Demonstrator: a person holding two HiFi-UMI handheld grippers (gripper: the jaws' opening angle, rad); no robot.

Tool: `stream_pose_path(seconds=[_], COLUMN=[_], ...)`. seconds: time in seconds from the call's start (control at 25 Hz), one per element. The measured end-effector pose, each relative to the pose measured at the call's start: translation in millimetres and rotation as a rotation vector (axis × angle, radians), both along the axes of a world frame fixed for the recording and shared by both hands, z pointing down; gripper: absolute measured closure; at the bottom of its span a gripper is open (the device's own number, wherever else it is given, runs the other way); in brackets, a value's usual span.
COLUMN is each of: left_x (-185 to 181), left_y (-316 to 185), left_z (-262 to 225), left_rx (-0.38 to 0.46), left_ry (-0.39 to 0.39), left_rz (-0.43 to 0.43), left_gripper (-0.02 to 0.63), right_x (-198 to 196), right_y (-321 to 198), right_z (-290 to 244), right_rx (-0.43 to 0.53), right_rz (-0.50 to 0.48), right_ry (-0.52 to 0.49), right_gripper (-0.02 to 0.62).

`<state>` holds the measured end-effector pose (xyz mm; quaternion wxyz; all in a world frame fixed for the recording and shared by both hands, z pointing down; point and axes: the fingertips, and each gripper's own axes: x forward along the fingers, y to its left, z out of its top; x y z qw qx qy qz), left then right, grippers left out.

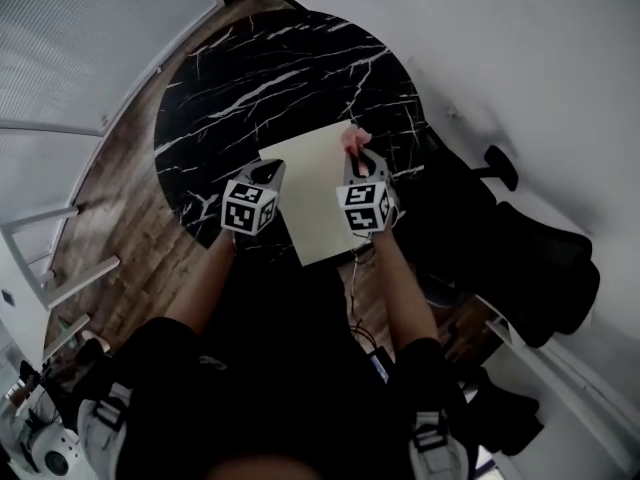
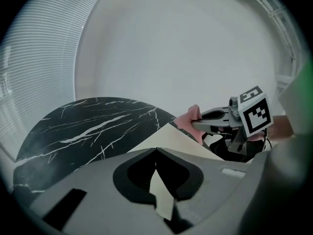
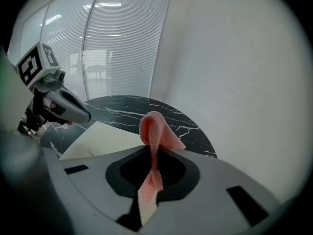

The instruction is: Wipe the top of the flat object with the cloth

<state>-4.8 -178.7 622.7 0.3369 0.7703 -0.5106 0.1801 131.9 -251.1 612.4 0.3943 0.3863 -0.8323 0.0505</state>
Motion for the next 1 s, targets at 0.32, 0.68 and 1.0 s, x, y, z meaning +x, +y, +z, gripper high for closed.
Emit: stream_pose_path(seconds=[0.32,0.68,1.0], left_x=[-1,-6,-14], left_y=[4,8,11], left_z=[13,22,25], left_rx=[-0.034,-0.054,-0.06], left_ry=[0.005,0.001,0.004], left_rz=[-0.044,-0.04,-0.034], left_gripper=[0.606,0.606,0.606], right_x=[5,4,-10], right_y=[-2,-1,10], right_z=[63,67,69], right_rx=[-0.144,-0.171,-0.171], right_rz=[-0.047,-0.014,-0.026], right_ry=[0.108,0.08,0.084], right_gripper=[0.578,0.578,0.578])
